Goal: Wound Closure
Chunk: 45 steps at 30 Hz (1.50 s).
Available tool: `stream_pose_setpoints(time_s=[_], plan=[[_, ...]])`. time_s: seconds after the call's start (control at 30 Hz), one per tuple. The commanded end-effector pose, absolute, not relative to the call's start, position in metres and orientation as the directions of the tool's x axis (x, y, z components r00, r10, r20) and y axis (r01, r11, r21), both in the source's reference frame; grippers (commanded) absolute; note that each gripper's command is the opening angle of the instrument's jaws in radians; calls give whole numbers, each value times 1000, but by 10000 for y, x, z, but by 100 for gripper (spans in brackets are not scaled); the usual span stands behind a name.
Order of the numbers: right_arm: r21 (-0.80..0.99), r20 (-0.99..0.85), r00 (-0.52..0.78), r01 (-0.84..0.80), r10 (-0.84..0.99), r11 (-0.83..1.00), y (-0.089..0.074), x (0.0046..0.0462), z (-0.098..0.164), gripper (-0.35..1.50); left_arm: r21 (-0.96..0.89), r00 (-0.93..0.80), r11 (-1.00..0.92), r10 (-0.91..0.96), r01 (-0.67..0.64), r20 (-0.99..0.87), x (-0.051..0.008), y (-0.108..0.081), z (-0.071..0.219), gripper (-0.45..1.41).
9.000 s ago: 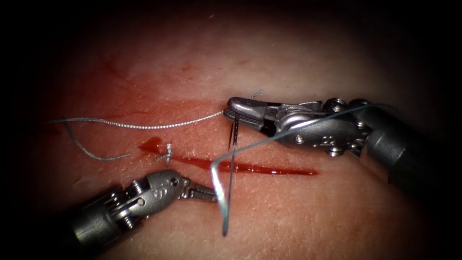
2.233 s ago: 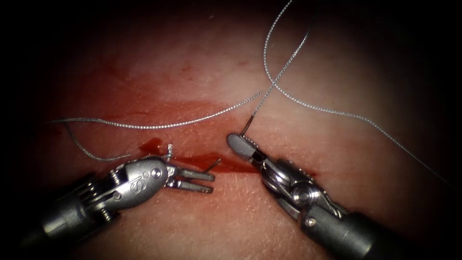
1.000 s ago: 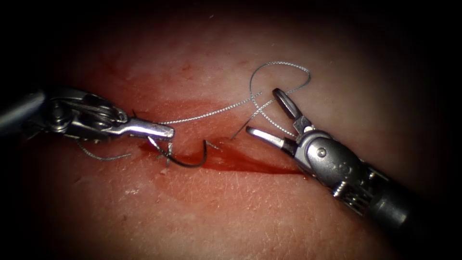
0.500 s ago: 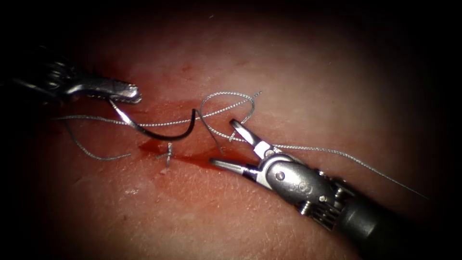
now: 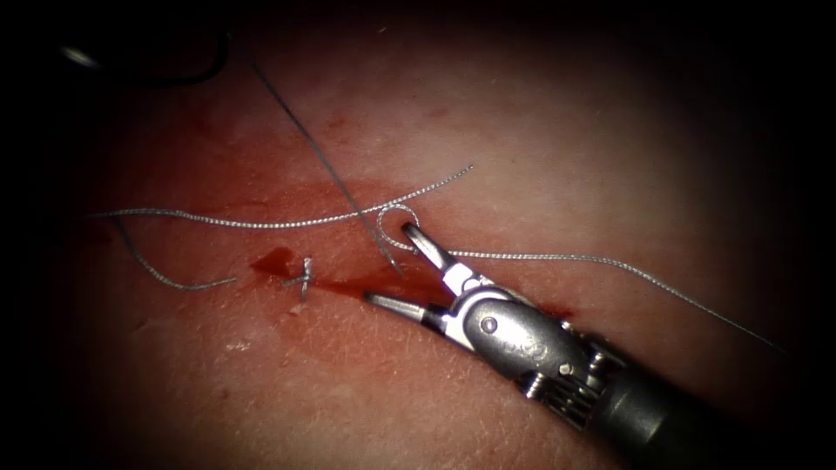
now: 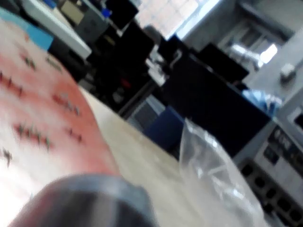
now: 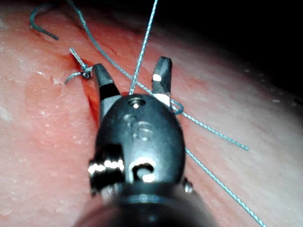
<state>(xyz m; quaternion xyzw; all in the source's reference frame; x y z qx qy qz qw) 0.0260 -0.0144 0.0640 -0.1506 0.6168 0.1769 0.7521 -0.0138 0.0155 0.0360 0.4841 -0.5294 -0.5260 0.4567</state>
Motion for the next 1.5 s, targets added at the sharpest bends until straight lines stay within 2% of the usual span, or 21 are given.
stream_pose_setpoints(time_s=[0.03, 0.3, 0.57, 0.67, 0.73, 0.9, 1.03, 1.1, 1.17, 1.37, 1.5], plan=[[-10, -982, 173, -457, 78, 889, -135, 264, 634, 123, 999, -134, -15, -991, -35, -19, -134, 169, 349, -45], [-2, -981, 174, -474, 91, 880, -134, 259, 635, 123, 1000, -214, 17, -977, 2, 17, -113, 195, 340, -45], [30, -980, 160, -481, 121, 876, -131, 251, 632, 121, 991, -338, 124, -935, -42, 103, -93, 227, 264, -45], [67, -977, 144, -488, 156, 870, -131, 249, 629, 113, 990, -376, 130, -921, -60, 98, -82, 233, 238, -45], [100, -974, 129, -491, 186, 866, -128, 245, 624, 98, 984, -406, 169, -904, -58, 131, -72, 237, 222, -45], [108, -974, 119, -496, 191, 861, -122, 243, 616, 94, 975, -444, 213, -880, -55, 167, -50, 244, 205, -45], [117, -973, 114, -498, 198, 859, -128, 245, 616, 67, 971, -463, 234, -867, -51, 185, -44, 246, 202, -45], [112, -972, 119, -526, 204, 843, -134, 247, 617, 91, 967, -478, 252, -856, -47, 200, -37, 249, 198, -45], [106, -969, 134, -536, 208, 837, -137, 249, 618, 99, 967, -478, 251, -856, -45, 200, -36, 249, 196, -45], [89, -958, 173, -580, 229, 810, -139, 256, 618, 96, 966, -483, 257, -850, -37, 208, -40, 242, 198, -45], [73, -953, 194, -602, 234, 796, -138, 266, 618, 86, 965, -486, 260, -848, -33, 212, -44, 239, 199, -45]])
